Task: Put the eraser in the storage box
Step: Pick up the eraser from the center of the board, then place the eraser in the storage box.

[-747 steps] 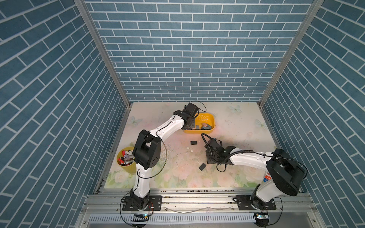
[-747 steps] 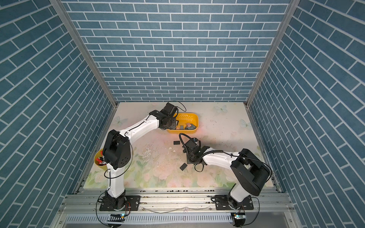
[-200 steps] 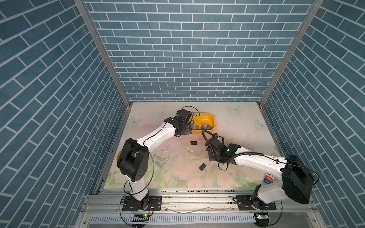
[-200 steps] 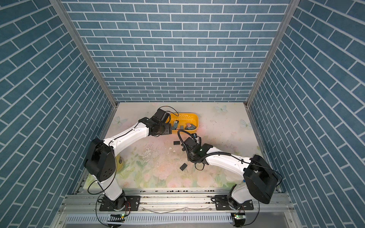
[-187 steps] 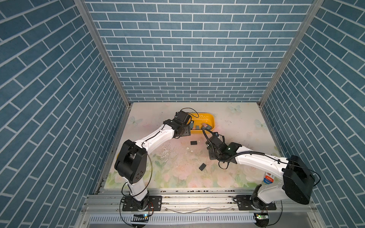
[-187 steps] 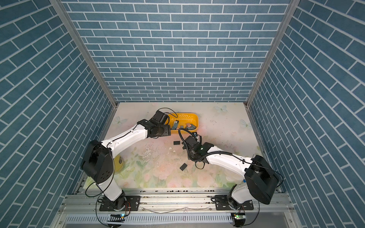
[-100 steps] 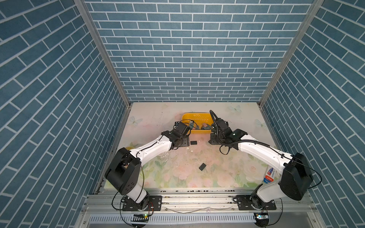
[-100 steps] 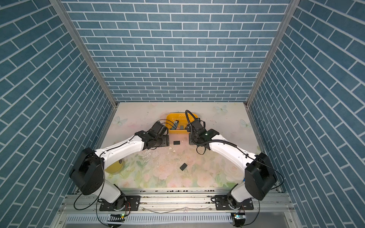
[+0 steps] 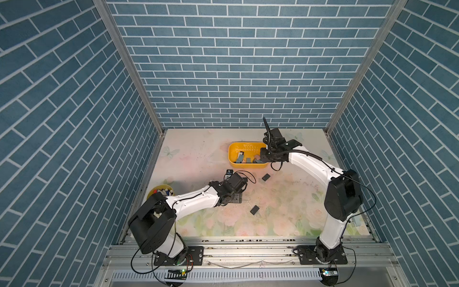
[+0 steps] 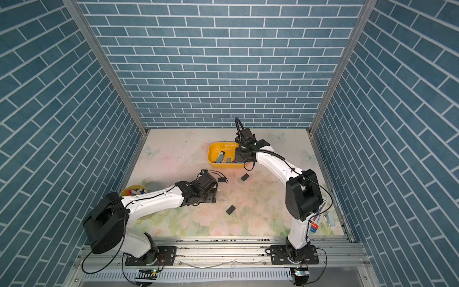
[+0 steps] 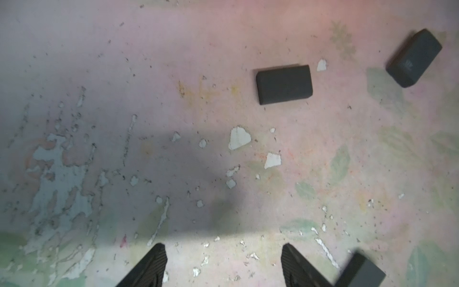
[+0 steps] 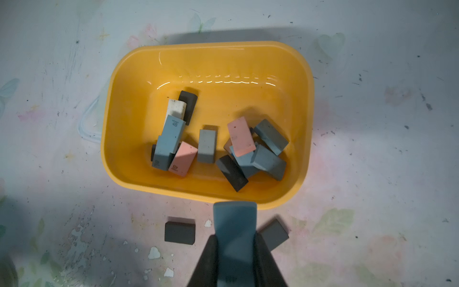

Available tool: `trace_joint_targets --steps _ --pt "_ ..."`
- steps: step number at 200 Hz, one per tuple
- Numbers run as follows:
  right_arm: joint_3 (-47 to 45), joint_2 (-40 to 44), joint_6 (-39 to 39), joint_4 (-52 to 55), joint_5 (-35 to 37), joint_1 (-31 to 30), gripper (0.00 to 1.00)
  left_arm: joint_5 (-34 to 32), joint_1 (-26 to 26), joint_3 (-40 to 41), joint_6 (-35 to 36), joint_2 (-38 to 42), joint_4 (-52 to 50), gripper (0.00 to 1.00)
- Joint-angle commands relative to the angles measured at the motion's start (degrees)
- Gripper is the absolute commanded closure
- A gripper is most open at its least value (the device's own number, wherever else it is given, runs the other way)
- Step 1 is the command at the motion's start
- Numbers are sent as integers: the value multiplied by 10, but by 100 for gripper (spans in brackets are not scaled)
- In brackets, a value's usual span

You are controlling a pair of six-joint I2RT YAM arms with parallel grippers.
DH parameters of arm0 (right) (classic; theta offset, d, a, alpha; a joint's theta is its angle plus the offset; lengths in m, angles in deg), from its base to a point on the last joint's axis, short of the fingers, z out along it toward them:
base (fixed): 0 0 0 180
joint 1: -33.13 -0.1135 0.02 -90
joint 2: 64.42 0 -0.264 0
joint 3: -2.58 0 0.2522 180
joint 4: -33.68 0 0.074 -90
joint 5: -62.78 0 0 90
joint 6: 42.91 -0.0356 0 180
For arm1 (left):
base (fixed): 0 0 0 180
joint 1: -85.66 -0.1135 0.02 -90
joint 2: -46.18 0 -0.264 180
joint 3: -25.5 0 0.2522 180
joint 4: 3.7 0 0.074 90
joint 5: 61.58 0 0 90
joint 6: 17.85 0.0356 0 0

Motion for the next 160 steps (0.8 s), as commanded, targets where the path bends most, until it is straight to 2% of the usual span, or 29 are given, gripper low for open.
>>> trace_joint_targets --steps 1,79,130,160 --pt "58 -54 24 49 -29 13 86 -14 14 25 -26 2 10 22" --pt "208 -213 40 118 -50 36 86 -13 63 52 -44 3 21 22" --pt "237 -252 43 133 -53 36 85 -13 76 73 -55 0 30 22" --pt "248 -258 43 139 -52 37 80 -16 81 76 -58 0 30 22"
